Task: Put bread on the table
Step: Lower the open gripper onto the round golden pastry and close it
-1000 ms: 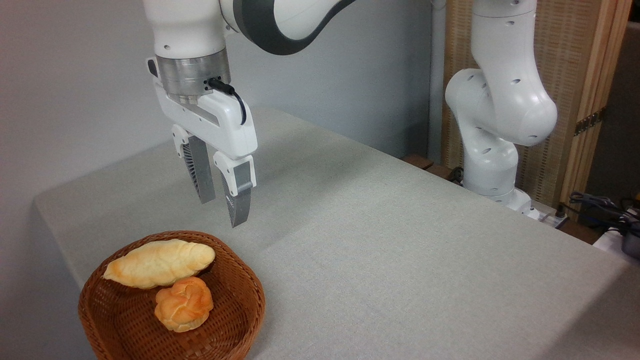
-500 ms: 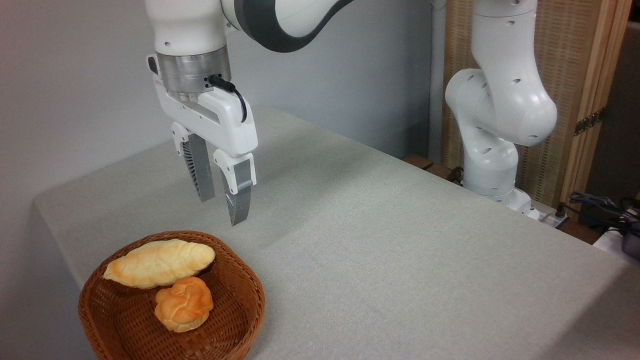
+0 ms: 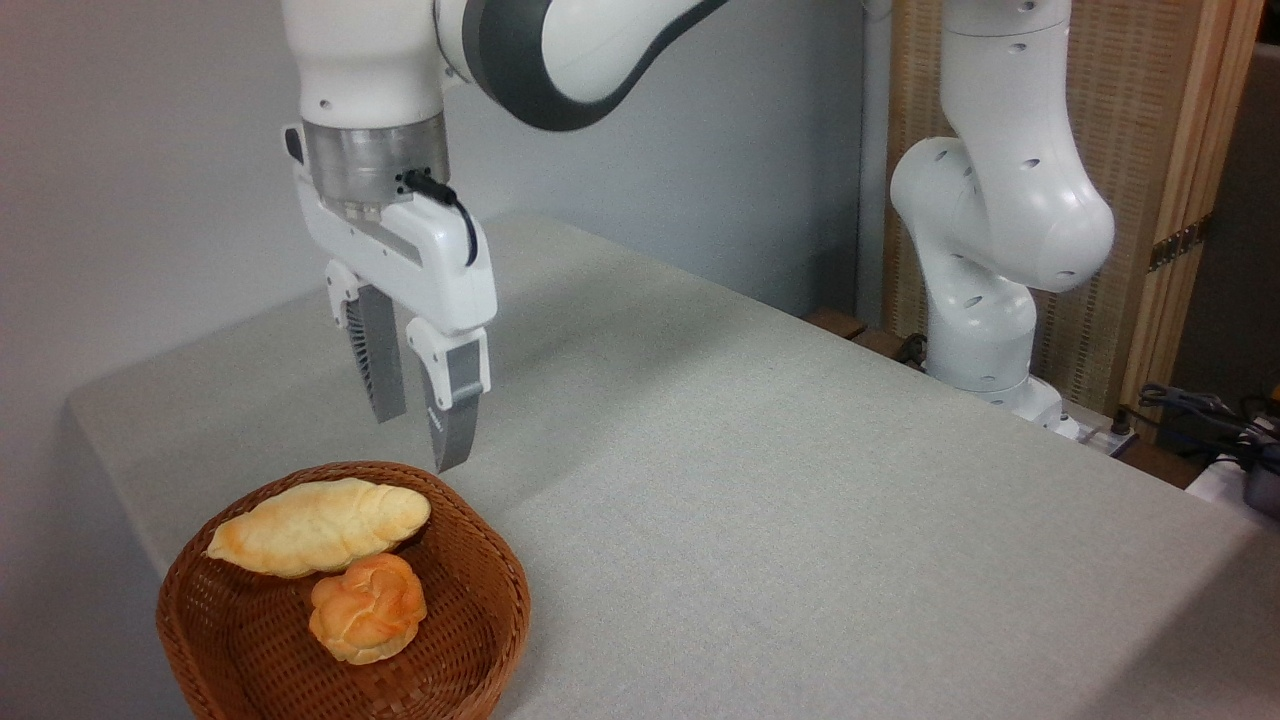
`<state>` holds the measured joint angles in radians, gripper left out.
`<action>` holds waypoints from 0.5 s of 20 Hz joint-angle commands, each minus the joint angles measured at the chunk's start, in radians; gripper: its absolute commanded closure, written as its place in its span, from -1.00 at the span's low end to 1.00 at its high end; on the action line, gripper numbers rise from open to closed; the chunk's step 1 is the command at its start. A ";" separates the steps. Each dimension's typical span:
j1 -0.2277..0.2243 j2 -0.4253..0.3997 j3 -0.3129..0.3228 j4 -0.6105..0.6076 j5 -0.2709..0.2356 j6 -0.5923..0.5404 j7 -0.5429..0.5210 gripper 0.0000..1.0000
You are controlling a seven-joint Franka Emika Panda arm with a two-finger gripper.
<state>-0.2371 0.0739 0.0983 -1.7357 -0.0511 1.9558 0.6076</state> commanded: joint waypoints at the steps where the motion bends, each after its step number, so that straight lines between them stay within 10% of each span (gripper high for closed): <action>1: 0.001 0.032 0.008 -0.008 -0.003 0.058 0.001 -1.00; 10: 0.025 0.176 0.009 -0.007 0.010 0.265 0.003 -1.00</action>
<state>-0.2223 0.2216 0.1022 -1.7466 -0.0509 2.1774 0.6076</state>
